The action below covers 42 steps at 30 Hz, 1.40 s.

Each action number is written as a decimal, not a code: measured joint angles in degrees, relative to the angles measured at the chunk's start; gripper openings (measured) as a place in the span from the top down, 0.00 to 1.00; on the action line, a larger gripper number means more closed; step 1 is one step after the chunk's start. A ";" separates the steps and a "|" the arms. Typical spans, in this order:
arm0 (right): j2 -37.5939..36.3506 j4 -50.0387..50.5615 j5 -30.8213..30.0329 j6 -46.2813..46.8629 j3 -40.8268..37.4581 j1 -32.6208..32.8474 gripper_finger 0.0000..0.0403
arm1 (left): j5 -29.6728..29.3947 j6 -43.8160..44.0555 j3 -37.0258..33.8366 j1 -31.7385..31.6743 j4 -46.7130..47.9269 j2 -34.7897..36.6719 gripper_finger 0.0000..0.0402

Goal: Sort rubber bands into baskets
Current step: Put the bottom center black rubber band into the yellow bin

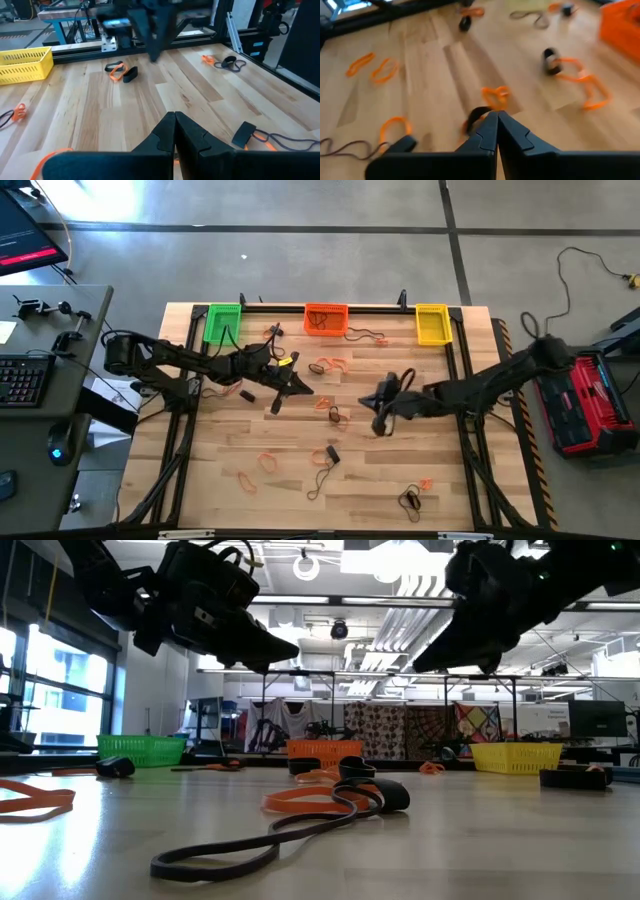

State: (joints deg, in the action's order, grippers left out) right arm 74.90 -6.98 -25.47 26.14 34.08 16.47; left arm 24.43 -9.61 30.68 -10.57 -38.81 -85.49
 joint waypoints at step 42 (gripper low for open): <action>37.09 18.06 22.08 31.95 30.78 5.77 0.65 | 0.02 -1.34 0.00 0.15 2.62 -0.02 1.00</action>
State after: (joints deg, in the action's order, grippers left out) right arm 111.98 11.07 -3.39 58.08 64.86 22.24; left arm 24.45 -10.94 30.68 -10.41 -36.18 -85.52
